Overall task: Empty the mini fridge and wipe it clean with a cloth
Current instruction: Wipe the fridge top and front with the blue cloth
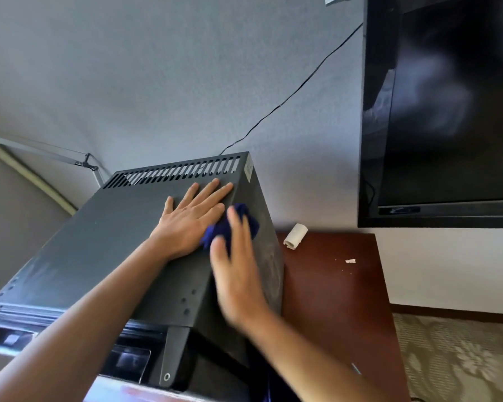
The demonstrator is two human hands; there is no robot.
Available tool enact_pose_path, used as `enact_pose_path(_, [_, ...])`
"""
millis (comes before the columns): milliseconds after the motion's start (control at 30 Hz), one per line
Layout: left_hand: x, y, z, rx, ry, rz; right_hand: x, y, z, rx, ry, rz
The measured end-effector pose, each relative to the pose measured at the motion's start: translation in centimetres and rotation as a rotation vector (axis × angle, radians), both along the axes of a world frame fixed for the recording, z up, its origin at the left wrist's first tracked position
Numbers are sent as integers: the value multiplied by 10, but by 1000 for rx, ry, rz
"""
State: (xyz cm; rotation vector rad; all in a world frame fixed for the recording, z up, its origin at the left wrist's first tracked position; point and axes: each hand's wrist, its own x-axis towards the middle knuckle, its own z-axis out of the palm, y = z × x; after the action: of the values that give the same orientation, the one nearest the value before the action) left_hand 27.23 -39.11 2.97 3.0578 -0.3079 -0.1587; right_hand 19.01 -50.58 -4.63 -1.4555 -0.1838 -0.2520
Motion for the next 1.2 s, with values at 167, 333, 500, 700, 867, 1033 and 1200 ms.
enact_pose_path(167, [-1, -4, 1, -47, -6, 27, 164, -24, 18, -71, 177, -59])
enact_pose_path(333, [-2, -4, 2, -49, -6, 10, 217, -35, 19, -110, 222, 12])
enact_pose_path(500, [-1, -5, 1, -36, -12, 15, 142, -31, -1, -110, 174, -12])
enact_pose_path(700, [-1, -5, 3, -30, 0, 13, -28, -15, -27, 16, 109, 34])
enact_pose_path(867, [-4, -6, 4, -32, 5, 25, -131, 23, -89, -170, -62, 23])
enact_pose_path(1033, [-6, -6, 4, -37, 9, 28, -121, 21, -77, -34, 88, 83])
enact_pose_path(1200, [-5, -5, 3, -38, 11, 19, -20, -4, -54, 64, 194, 74])
